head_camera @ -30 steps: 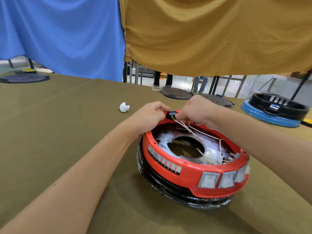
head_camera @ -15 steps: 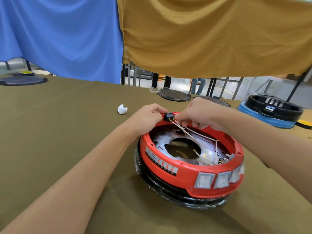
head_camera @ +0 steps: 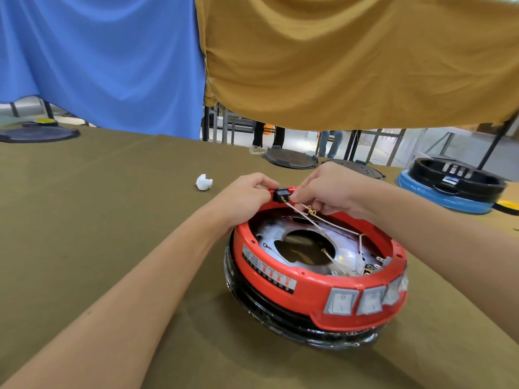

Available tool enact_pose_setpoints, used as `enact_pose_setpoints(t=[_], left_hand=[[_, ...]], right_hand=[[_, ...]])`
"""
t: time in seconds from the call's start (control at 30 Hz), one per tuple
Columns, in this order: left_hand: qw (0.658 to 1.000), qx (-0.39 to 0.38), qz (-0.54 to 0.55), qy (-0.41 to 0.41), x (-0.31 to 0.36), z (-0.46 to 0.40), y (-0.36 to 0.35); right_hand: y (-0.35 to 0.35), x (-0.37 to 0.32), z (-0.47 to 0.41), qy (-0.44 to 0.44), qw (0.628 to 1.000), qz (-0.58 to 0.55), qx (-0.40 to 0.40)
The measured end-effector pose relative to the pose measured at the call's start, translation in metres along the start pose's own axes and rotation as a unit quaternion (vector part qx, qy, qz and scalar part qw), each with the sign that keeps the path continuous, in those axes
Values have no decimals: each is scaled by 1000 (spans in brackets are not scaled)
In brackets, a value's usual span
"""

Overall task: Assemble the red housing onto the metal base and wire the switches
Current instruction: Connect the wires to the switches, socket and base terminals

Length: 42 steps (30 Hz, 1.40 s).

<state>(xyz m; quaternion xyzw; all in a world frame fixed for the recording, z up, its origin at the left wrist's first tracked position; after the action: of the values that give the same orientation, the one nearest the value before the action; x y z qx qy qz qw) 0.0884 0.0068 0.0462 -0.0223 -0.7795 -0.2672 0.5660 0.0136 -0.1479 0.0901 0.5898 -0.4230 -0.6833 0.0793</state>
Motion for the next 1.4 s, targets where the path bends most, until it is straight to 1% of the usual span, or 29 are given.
enact_pose_setpoints(t=[0.37, 0.57, 0.7, 0.9, 1.07, 1.23, 1.33, 1.4], left_hand=[[1000, 1, -7, 1, 1, 0, 1], [1000, 3, -1, 8, 2, 2, 1], [1000, -1, -4, 12, 3, 3, 1], [1000, -2, -7, 12, 2, 3, 1], [1000, -3, 6, 10, 2, 3, 1], [1000, -4, 2, 17, 2, 4, 2], [1000, 5, 2, 18, 3, 5, 3], [1000, 11, 6, 21, 3, 6, 5]], right_hand=[[-5, -1, -4, 7, 1000, 8, 7], [0, 4, -3, 8, 1000, 7, -8], [2, 4, -4, 3, 1000, -6, 9], [-6, 0, -4, 19, 998, 50, 23], [-10, -4, -6, 50, 993, 92, 56], [-11, -5, -8, 55, 991, 104, 64], [-6, -3, -7, 55, 993, 88, 47], [3, -1, -6, 55, 996, 42, 60]])
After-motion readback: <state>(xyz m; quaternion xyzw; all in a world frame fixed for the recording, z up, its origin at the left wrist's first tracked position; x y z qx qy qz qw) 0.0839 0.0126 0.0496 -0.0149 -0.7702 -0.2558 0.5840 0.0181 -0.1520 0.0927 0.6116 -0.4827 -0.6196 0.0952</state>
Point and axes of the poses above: each hand's wrist, its own z-axis away from the middle knuckle, its own y-axis out of the back of the hand, x = y × z, the point moved 2 cm from there along -z, towards the middle knuckle, and after that the axes turned 12 degrees about x, right-handed, at the moved point
